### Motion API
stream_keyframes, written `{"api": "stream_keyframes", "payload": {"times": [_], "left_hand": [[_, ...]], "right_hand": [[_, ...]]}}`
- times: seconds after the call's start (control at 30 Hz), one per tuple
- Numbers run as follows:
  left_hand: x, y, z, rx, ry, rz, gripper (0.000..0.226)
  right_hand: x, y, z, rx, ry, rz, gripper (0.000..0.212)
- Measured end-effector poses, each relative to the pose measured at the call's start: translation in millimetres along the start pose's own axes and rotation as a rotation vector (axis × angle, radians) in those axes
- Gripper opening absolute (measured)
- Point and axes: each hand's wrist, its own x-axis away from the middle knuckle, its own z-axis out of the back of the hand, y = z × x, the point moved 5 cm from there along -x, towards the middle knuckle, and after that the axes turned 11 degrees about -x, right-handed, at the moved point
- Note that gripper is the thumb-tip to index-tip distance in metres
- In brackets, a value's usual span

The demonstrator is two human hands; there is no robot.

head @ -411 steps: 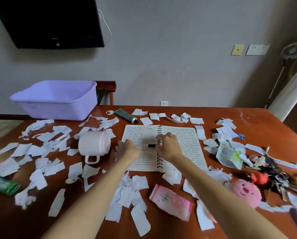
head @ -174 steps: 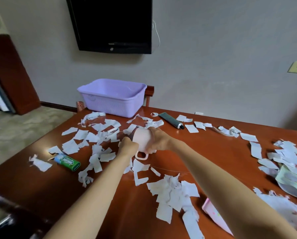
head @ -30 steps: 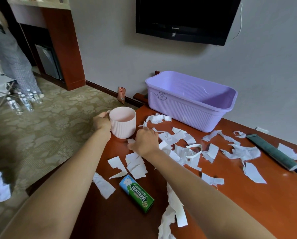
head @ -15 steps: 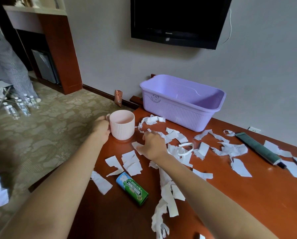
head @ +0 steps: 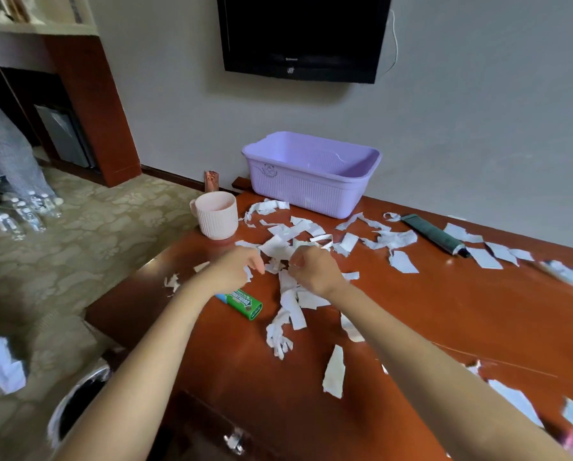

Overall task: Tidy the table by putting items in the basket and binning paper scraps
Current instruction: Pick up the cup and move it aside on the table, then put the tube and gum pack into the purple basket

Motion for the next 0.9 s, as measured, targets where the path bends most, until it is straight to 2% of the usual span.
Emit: {"api": "stream_keyframes", "payload": {"times": [0.07, 0.1, 0.2, 0.43, 0.5, 0.63, 0.77, 0.9], "left_hand": [[21, 13, -14, -0.209, -0.130, -0.019, 0.045], [32, 23, -20, -0.301, -0.144, -0.028, 0.040], [57, 53, -27, -0.509, -0.078, -0.051, 0.038], [76, 78, -20, -0.766, 0.068, -0.096, 0.040], [77, 87, -16, -0.777, 0.115, -0.103, 0.042], [80, 121, -5, -0.688, 0.256, -0.113, 0.028], [79, 147, -17, -0.462, 0.239, -0.172, 0.038], [76, 177, -26, -0.405, 0.364, -0.207, 0.043]], "right_hand": [[18, 6, 4, -0.004, 0.019, -0.007, 0.028], [26, 8, 5, -0.003, 0.025, -0.007, 0.029], [43, 13, 6, -0.019, 0.046, -0.004, 0.027], [69, 20, 20, -0.063, 0.095, -0.014, 0.027], [75, 26, 29, -0.076, 0.125, -0.032, 0.025], [86, 41, 53, -0.109, 0.185, -0.054, 0.026], [98, 63, 76, -0.136, 0.248, -0.128, 0.026], [109, 81, 87, -0.205, 0.282, -0.181, 0.026]]}}
